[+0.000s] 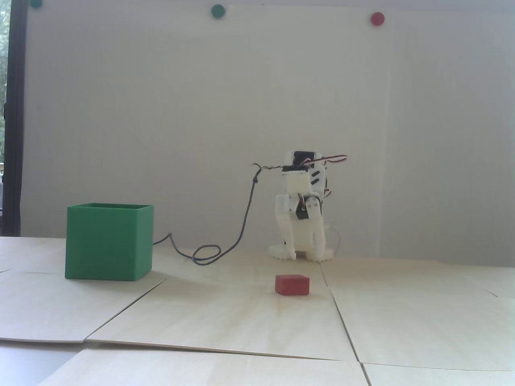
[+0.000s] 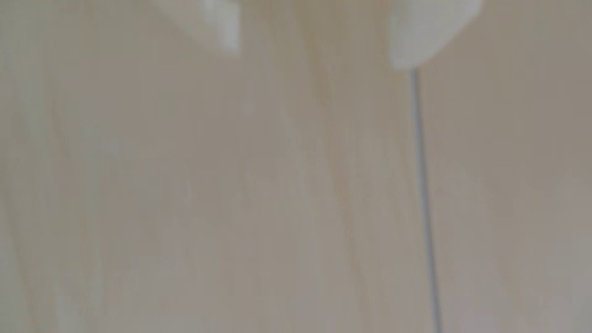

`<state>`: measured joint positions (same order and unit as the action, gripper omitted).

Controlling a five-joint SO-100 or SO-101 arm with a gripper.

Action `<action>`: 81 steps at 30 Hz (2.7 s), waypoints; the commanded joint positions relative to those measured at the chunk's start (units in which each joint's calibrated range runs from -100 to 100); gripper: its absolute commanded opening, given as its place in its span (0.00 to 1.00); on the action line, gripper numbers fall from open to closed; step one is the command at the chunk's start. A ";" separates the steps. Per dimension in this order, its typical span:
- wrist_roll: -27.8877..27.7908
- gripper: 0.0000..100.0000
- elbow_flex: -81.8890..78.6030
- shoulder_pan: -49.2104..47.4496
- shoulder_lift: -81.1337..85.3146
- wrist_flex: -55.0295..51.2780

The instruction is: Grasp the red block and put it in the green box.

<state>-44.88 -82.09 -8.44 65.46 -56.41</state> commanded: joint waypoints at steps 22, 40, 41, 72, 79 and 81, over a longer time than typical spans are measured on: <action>4.32 0.18 107.21 -6.71 -86.03 -23.27; -6.97 0.18 124.15 -4.86 -98.74 -34.74; -7.65 0.18 124.15 -4.86 -98.74 -35.67; -8.38 0.19 164.17 -4.62 -119.90 -43.00; -8.33 0.19 164.26 -3.34 -121.72 -43.00; -8.33 0.19 164.26 -2.77 -122.35 -42.92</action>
<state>-52.68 77.71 -12.95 -57.91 -97.59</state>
